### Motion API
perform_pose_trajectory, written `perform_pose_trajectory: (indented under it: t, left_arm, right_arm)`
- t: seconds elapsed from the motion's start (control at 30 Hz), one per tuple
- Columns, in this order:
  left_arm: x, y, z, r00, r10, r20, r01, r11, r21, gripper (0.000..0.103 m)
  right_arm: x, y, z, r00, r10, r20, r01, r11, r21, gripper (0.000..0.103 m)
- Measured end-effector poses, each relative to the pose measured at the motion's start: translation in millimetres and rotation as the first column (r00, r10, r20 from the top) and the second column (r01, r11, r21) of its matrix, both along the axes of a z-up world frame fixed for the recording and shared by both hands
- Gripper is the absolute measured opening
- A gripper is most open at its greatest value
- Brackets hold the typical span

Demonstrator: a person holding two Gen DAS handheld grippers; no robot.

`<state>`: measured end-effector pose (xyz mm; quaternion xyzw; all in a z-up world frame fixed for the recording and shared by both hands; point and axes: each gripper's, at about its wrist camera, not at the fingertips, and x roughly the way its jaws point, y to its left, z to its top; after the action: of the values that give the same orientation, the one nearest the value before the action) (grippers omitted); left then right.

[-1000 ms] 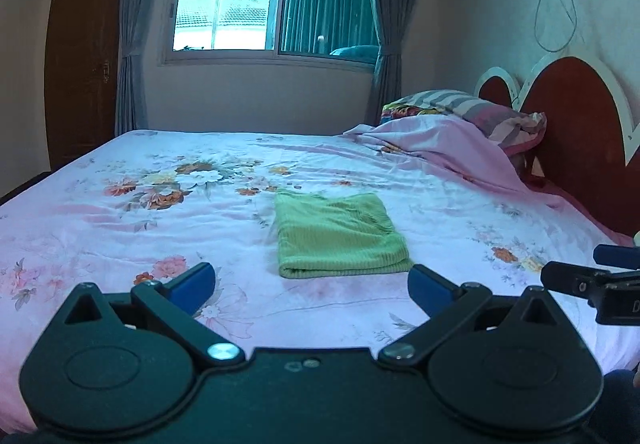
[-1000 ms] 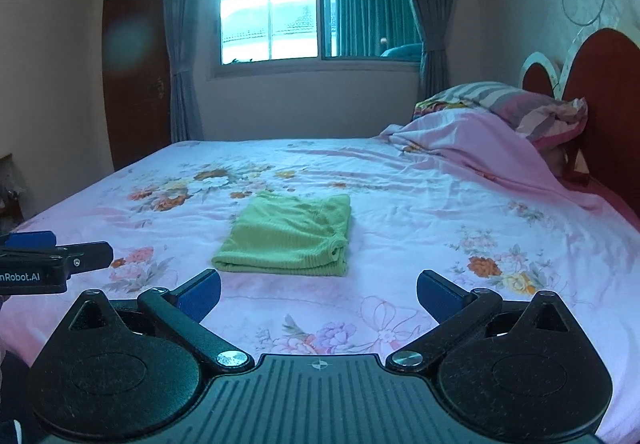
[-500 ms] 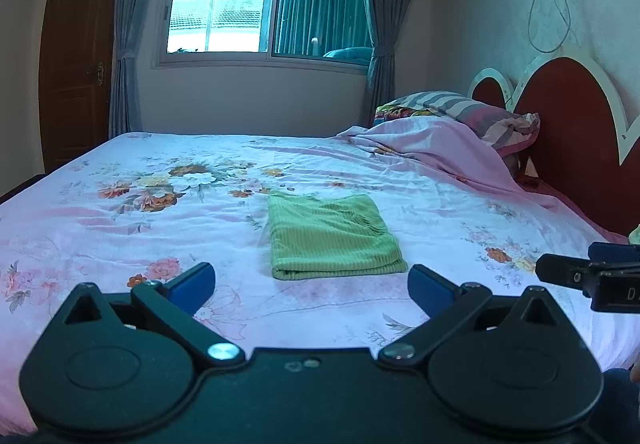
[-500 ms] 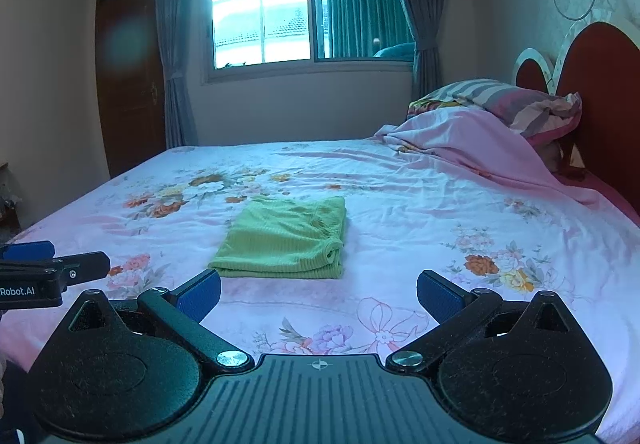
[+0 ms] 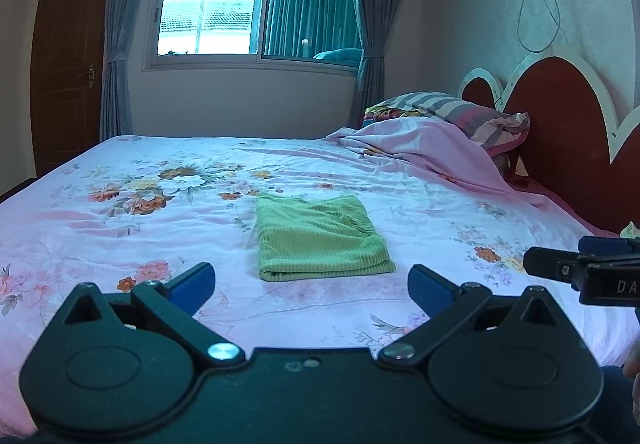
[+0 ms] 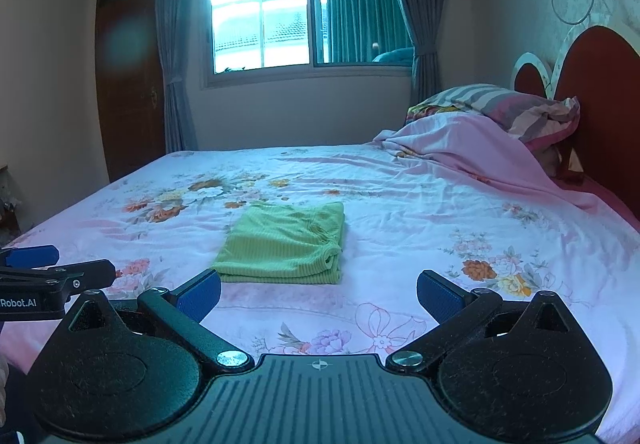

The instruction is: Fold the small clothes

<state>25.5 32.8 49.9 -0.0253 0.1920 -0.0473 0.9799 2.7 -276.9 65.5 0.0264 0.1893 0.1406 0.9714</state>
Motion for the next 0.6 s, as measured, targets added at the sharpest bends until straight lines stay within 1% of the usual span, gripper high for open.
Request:
perform_pose_trajectory:
  t: [0.6]
  left_arm:
    - [-0.2, -2.4, 0.8, 1.000, -0.008, 0.000, 0.008, 1.000, 0.005, 0.101]
  right_arm:
    - [0.1, -0.9, -0.2, 1.000, 0.003, -0.002, -0.003, 1.000, -0.002, 0.103]
